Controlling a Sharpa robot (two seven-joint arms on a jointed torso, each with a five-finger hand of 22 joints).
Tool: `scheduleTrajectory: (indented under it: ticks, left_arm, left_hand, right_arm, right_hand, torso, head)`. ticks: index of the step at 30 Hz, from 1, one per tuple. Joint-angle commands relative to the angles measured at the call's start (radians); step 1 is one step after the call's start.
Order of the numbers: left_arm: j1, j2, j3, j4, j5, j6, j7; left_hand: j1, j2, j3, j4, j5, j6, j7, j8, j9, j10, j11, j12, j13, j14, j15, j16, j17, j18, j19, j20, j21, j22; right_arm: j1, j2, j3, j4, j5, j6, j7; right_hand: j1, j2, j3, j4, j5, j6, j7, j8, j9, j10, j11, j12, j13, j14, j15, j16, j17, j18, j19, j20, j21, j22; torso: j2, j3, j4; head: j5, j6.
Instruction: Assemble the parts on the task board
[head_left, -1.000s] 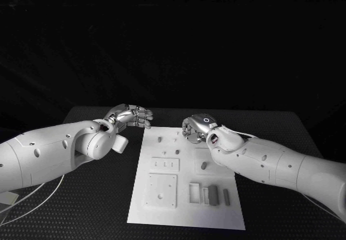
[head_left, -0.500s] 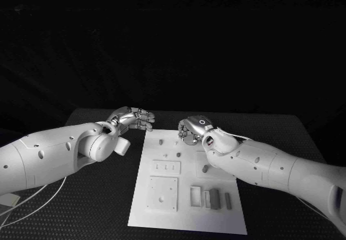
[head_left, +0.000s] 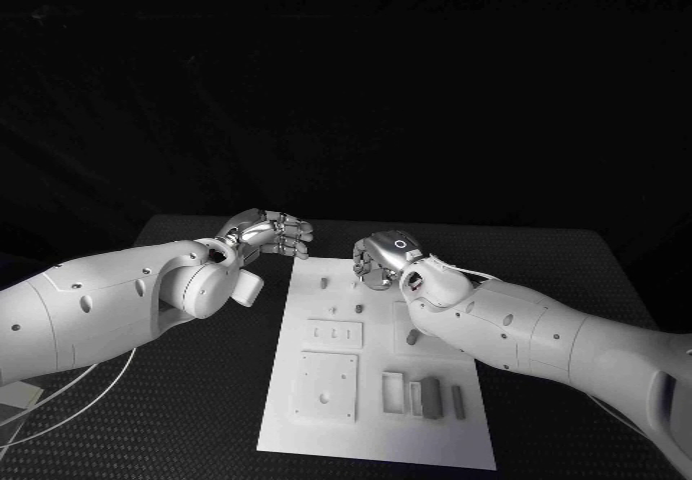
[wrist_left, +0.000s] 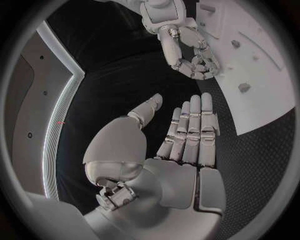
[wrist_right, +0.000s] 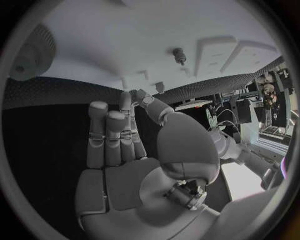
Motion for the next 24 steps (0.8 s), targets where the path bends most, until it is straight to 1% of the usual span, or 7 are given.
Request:
scheduleTrajectory:
  ticks: [1, 4, 8, 11, 18, 21, 24]
  left_arm:
    - [0.004, -0.001, 0.001, 0.005, -0.005, 0.005, 0.005]
    - [0.005, -0.001, 0.001, 0.005, -0.005, 0.006, 0.005]
    - [0.006, -0.005, 0.001, 0.010, -0.005, 0.006, 0.004]
    - [0.007, -0.006, 0.001, 0.010, -0.005, 0.007, 0.003]
    - [0.014, -0.003, 0.001, 0.011, -0.005, 0.010, 0.002]
    - [0.016, -0.004, 0.001, 0.012, -0.005, 0.011, 0.002]
    - [0.016, -0.005, 0.001, 0.011, -0.006, 0.010, 0.002]
  left_hand:
    - [-0.008, -0.001, 0.000, -0.004, -0.005, 0.005, 0.022, -0.006, 0.001, 0.006, 0.000, -0.004, 0.000, 0.002, -0.003, -0.005, 0.002, 0.017, 0.001, -0.006, -0.004, 0.001]
    - [-0.008, -0.001, 0.000, -0.004, -0.005, 0.005, 0.022, -0.006, 0.001, 0.006, 0.000, -0.004, 0.000, 0.002, -0.003, -0.005, 0.002, 0.017, 0.001, -0.006, -0.004, 0.001]
    - [-0.008, -0.001, 0.000, -0.004, -0.005, 0.005, 0.022, -0.006, 0.002, 0.006, 0.000, -0.004, 0.000, 0.002, -0.003, -0.005, 0.002, 0.017, 0.001, -0.006, -0.004, 0.001]
    - [-0.008, -0.001, 0.000, -0.004, -0.005, 0.005, 0.022, -0.006, 0.002, 0.006, 0.000, -0.004, 0.000, 0.002, -0.003, -0.005, 0.002, 0.017, 0.001, -0.006, -0.004, 0.001]
    - [-0.009, -0.002, -0.001, -0.004, -0.006, 0.005, 0.022, -0.006, 0.002, 0.006, 0.000, -0.005, 0.000, 0.002, -0.003, -0.006, 0.003, 0.017, 0.001, -0.006, -0.004, 0.002]
    - [-0.009, -0.002, -0.001, -0.004, -0.006, 0.005, 0.023, -0.006, 0.002, 0.006, 0.000, -0.005, 0.000, 0.001, -0.002, -0.006, 0.003, 0.017, 0.000, -0.006, -0.005, 0.002]
    - [-0.009, -0.003, -0.001, -0.004, -0.006, 0.005, 0.023, -0.006, 0.002, 0.006, 0.000, -0.006, 0.000, 0.001, -0.002, -0.007, 0.004, 0.017, 0.000, -0.006, -0.005, 0.002]
  right_arm:
    - [0.000, 0.003, 0.000, -0.002, -0.015, -0.006, 0.003]
    - [0.000, 0.004, 0.000, -0.008, -0.019, -0.009, 0.002]
    - [0.000, 0.008, 0.000, -0.023, -0.027, -0.033, 0.008]
    - [0.000, 0.010, 0.000, -0.028, -0.028, -0.033, 0.009]
    - [-0.001, 0.016, 0.000, -0.035, -0.028, -0.025, 0.008]
    - [-0.001, 0.012, 0.000, -0.025, -0.028, -0.026, 0.006]
    - [-0.001, 0.011, 0.000, -0.021, -0.028, -0.022, 0.007]
  right_hand:
    - [0.003, -0.004, 0.006, 0.001, -0.001, 0.016, 0.013, -0.001, 0.001, 0.003, 0.001, -0.002, 0.001, 0.000, -0.006, 0.005, 0.001, 0.059, 0.003, -0.003, 0.004, 0.019]
    - [0.004, -0.004, 0.006, 0.000, -0.001, 0.016, 0.013, -0.001, 0.001, 0.003, 0.001, -0.002, 0.002, 0.000, -0.006, 0.005, 0.001, 0.059, 0.003, -0.003, 0.004, 0.019]
    - [0.006, -0.004, 0.008, 0.000, -0.001, 0.016, 0.013, -0.002, 0.002, 0.002, 0.001, -0.003, 0.003, 0.000, -0.006, 0.005, 0.001, 0.059, 0.002, -0.003, 0.004, 0.019]
    - [0.007, -0.005, 0.008, -0.001, -0.001, 0.017, 0.013, -0.003, 0.002, 0.002, 0.001, -0.004, 0.004, 0.000, -0.006, 0.005, 0.001, 0.059, 0.002, -0.004, 0.005, 0.019]
    - [0.009, -0.007, 0.009, -0.001, -0.001, 0.017, 0.013, -0.004, 0.003, 0.002, 0.001, -0.005, 0.005, 0.000, -0.006, 0.005, 0.001, 0.059, 0.002, -0.004, 0.005, 0.020]
    - [0.009, -0.008, 0.009, -0.001, -0.001, 0.017, 0.014, -0.004, 0.003, 0.003, 0.001, -0.005, 0.005, 0.000, -0.006, 0.005, 0.001, 0.059, 0.002, -0.004, 0.005, 0.020]
    - [0.009, -0.008, 0.009, -0.001, -0.001, 0.017, 0.014, -0.004, 0.003, 0.003, 0.001, -0.005, 0.005, 0.000, -0.006, 0.005, 0.001, 0.059, 0.002, -0.004, 0.005, 0.020]
  torso:
    - [0.001, -0.0007, 0.0002]
    - [0.001, -0.0001, -0.0008]
    - [0.000, 0.0002, -0.0016]
    - [0.000, 0.0002, -0.0026]
    - [0.002, 0.0007, -0.0022]
    - [0.003, 0.0011, -0.0021]
    - [0.002, 0.0005, -0.0013]
  head:
    - [-0.001, -0.001]
    - [0.001, -0.001]
    - [-0.001, -0.001]
    - [-0.001, -0.001]
    - [0.002, -0.002]
    - [0.004, -0.004]
    - [0.003, -0.005]
